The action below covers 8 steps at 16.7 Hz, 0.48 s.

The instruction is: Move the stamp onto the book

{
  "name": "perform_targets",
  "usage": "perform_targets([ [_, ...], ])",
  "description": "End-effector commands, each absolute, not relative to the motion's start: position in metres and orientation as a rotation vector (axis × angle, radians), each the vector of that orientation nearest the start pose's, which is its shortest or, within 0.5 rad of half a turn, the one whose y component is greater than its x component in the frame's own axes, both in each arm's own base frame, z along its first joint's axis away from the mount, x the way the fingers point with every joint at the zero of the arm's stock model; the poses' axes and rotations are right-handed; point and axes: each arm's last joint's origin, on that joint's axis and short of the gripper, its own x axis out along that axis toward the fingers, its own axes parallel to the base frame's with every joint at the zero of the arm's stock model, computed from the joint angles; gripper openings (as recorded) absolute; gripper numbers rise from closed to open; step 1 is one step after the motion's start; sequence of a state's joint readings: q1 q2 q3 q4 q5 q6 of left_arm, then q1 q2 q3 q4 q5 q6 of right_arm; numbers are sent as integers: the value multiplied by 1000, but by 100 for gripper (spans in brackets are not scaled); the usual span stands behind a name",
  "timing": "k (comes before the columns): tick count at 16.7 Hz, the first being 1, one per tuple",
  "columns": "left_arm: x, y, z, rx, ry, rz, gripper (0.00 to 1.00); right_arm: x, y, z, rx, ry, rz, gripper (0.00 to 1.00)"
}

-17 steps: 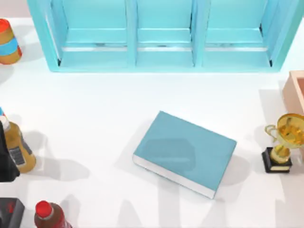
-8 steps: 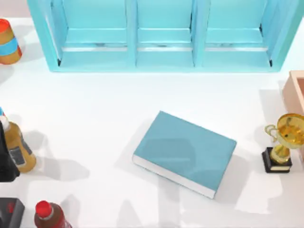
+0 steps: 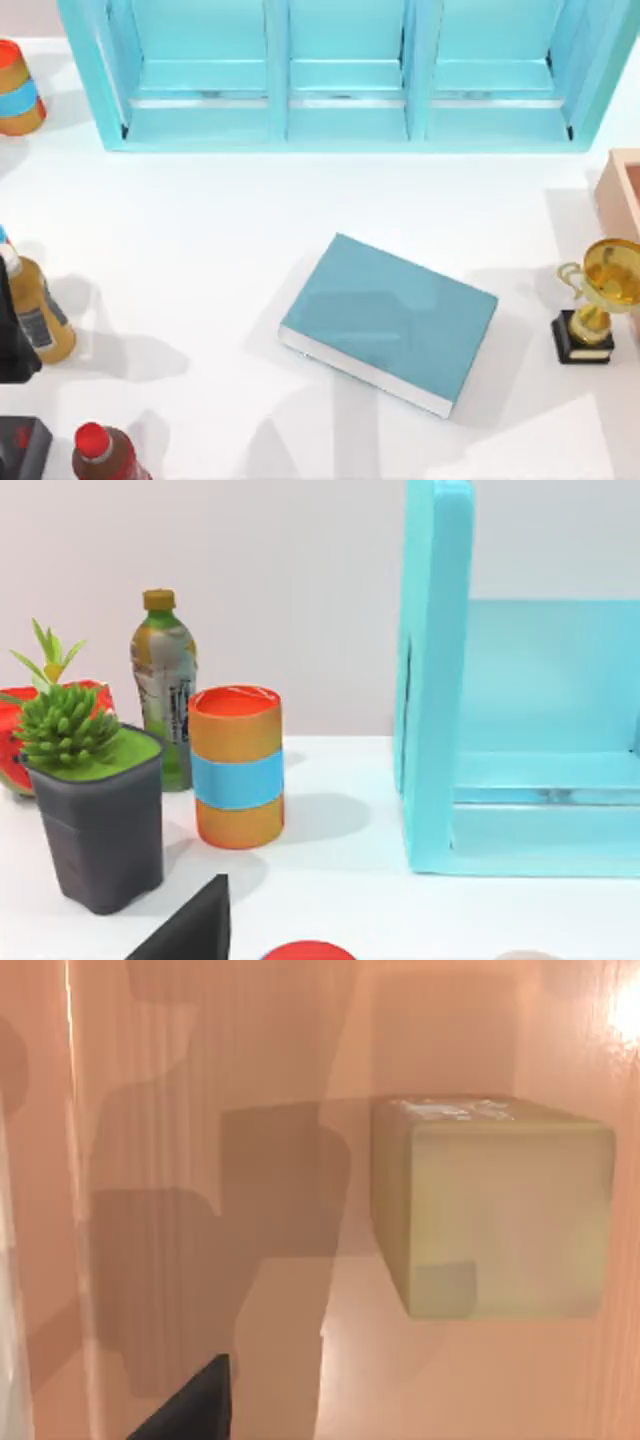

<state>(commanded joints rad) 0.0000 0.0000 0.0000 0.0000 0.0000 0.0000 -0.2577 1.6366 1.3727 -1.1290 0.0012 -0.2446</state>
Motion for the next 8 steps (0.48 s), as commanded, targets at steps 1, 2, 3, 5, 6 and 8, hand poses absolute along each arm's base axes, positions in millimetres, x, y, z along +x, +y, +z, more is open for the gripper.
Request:
perform_targets([
  [1, 106, -1, 160, 0, 0, 0, 100, 312, -82, 256, -20, 1442, -34, 100],
  [2, 106, -1, 160, 0, 0, 0, 100, 320, -86, 252, -13, 1480, -27, 100],
  [3, 106, -1, 160, 0, 0, 0, 100, 326, -90, 249, -7, 1511, -21, 100],
  [5, 106, -1, 160, 0, 0, 0, 100, 333, -95, 244, 2, 1552, -12, 100],
  [6, 106, -1, 160, 0, 0, 0, 100, 335, -96, 242, 4, 1561, -10, 100],
  [8, 106, -1, 160, 0, 0, 0, 100, 336, -96, 242, 4, 1563, -9, 100],
])
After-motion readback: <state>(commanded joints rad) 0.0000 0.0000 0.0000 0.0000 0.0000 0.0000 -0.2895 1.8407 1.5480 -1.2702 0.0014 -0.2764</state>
